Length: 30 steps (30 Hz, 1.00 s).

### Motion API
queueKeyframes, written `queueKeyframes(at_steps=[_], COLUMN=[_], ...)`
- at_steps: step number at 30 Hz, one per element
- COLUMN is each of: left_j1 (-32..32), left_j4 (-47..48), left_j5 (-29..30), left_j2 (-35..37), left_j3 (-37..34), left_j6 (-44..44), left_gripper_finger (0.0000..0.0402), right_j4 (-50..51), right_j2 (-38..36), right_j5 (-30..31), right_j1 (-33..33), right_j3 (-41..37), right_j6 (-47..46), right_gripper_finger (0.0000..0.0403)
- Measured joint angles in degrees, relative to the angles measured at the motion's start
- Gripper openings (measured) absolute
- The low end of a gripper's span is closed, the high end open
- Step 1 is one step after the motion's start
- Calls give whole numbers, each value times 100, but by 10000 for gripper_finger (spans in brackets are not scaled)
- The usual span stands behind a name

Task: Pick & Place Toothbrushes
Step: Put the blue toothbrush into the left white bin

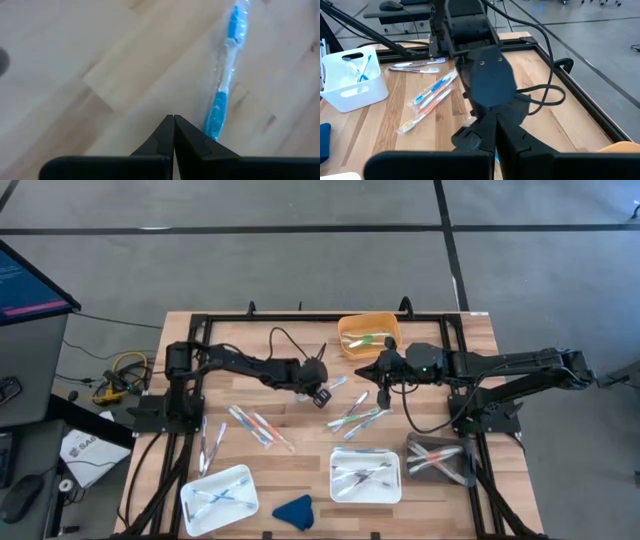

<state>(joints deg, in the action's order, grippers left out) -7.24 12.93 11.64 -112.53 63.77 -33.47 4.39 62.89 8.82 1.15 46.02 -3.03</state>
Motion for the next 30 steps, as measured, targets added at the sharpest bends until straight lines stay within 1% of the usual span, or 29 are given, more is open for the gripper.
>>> queueKeyframes(at_steps=[4,7,9,14,18,20,23,26,30], left_j1=[142,236,306,411,542,602,631,635,636], left_j4=[72,341,629,509,492,504,520,459,336], left_j5=[-10,17,114,370,404,398,407,363,276], left_j2=[29,181,390,1194,1702,1929,2048,2055,1856], left_j3=[-2,-27,-103,-321,-571,-715,-918,-1057,-1161], left_j6=[-1,-4,-27,2,4,4,-11,-26,-41], left_gripper_finger=[1,1,1,1,10,21,44,76,123], right_j4=[-3,0,2,-5,-7,-8,-9,-12,-29], right_j2=[0,0,0,0,0,0,0,0,0], right_j5=[0,2,0,0,1,0,0,0,0], right_j1=[0,0,-2,-2,-2,-2,-2,-2,-2], right_j3=[0,0,0,0,0,0,0,0,0], right_j6=[0,0,0,0,0,0,-1,-2,-2], right_gripper_finger=[0,0,0,0,0,0,0,0,0])
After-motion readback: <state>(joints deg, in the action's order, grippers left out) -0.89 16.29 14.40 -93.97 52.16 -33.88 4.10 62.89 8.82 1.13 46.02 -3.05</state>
